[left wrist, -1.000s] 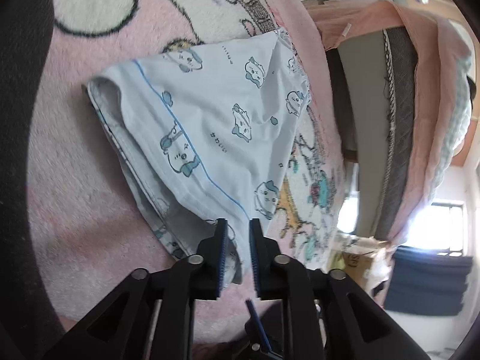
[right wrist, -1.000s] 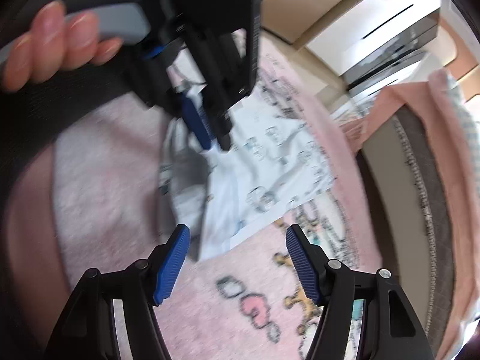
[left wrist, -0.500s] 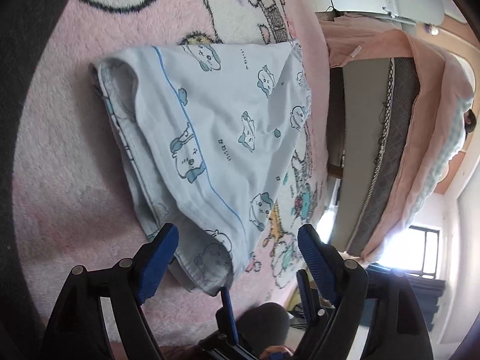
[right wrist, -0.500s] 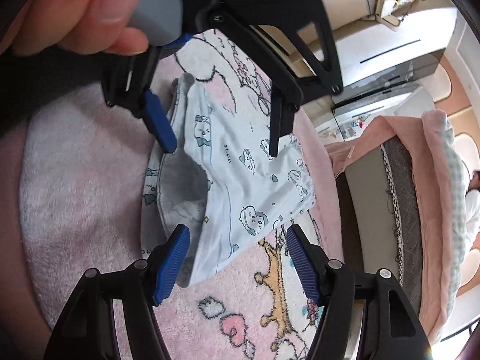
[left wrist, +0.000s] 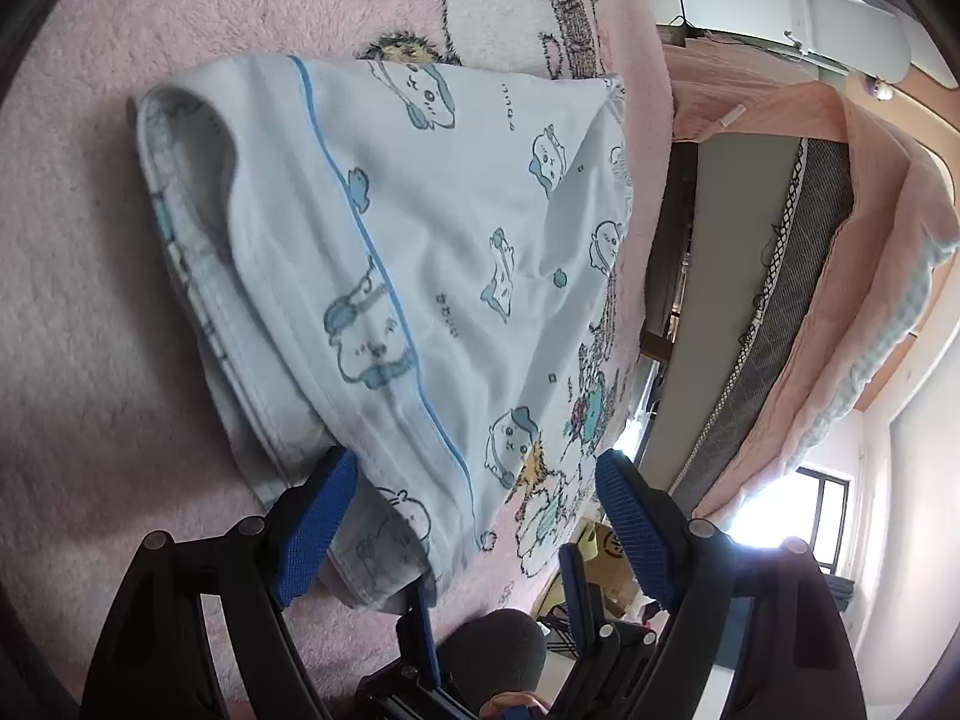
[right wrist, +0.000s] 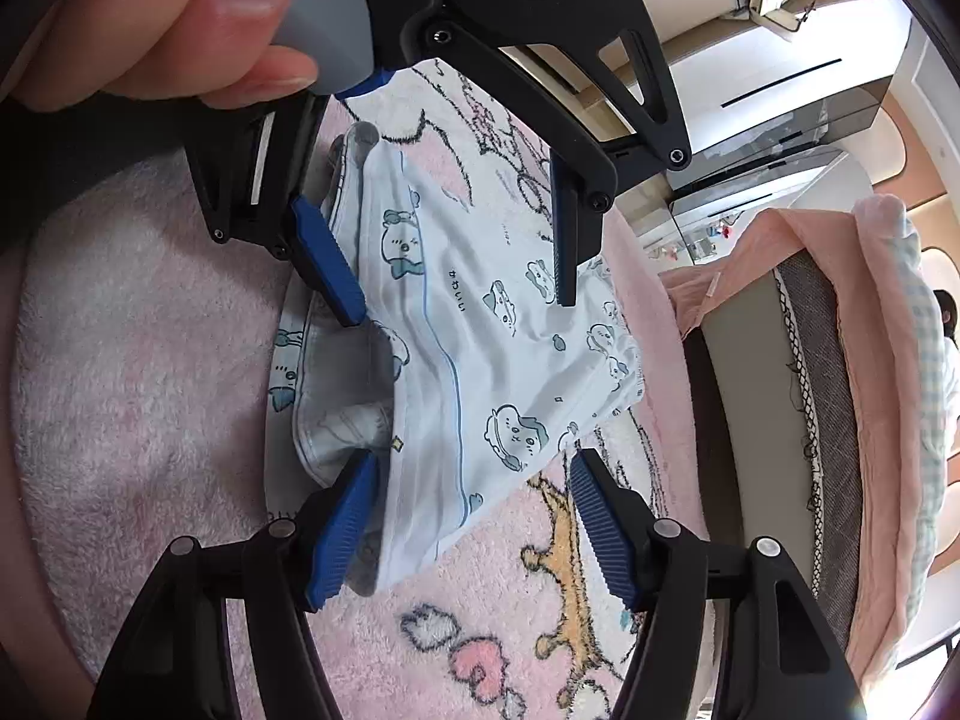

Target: Fold clothes

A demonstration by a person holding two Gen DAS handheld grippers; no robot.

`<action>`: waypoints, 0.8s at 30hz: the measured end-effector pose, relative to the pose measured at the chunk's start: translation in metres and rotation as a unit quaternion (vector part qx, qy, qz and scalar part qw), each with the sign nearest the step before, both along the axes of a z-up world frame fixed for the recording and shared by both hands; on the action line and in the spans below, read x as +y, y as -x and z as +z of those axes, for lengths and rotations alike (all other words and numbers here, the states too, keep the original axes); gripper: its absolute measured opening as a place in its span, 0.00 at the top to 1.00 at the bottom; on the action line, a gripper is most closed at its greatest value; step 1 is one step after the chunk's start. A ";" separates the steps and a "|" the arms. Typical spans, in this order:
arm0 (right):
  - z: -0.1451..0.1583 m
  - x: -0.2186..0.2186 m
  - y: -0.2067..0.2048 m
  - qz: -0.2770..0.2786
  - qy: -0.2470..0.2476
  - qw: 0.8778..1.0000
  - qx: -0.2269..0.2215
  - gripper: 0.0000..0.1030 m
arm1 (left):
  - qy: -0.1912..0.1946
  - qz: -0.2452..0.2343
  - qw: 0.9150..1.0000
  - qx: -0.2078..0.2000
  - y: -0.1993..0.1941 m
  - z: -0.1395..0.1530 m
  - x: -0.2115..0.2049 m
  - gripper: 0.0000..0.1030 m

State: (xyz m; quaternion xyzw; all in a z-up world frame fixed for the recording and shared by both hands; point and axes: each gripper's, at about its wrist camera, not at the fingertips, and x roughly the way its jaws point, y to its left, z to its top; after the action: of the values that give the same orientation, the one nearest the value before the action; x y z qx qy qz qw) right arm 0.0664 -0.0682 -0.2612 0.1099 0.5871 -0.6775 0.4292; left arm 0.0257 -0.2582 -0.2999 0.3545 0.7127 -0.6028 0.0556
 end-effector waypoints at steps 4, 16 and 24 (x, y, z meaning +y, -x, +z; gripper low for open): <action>-0.002 -0.002 0.003 -0.003 -0.002 1.000 -0.014 0.52 | 0.011 -0.007 1.000 0.003 0.007 0.002 -0.003 0.23; -0.008 -0.002 0.010 -0.019 -0.011 0.999 -0.037 0.94 | -0.007 -0.014 1.000 -0.017 0.007 -0.015 0.003 0.76; -0.009 0.000 0.010 -0.012 -0.021 0.999 -0.045 0.94 | 0.014 -0.008 1.000 -0.008 0.006 -0.008 0.002 0.93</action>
State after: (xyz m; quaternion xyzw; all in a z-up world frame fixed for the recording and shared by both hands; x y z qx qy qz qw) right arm 0.0560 -0.0686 -0.2705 0.1566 0.5798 -0.6645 0.4447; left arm 0.0199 -0.2562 -0.3084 0.3644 0.7007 -0.6103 0.0611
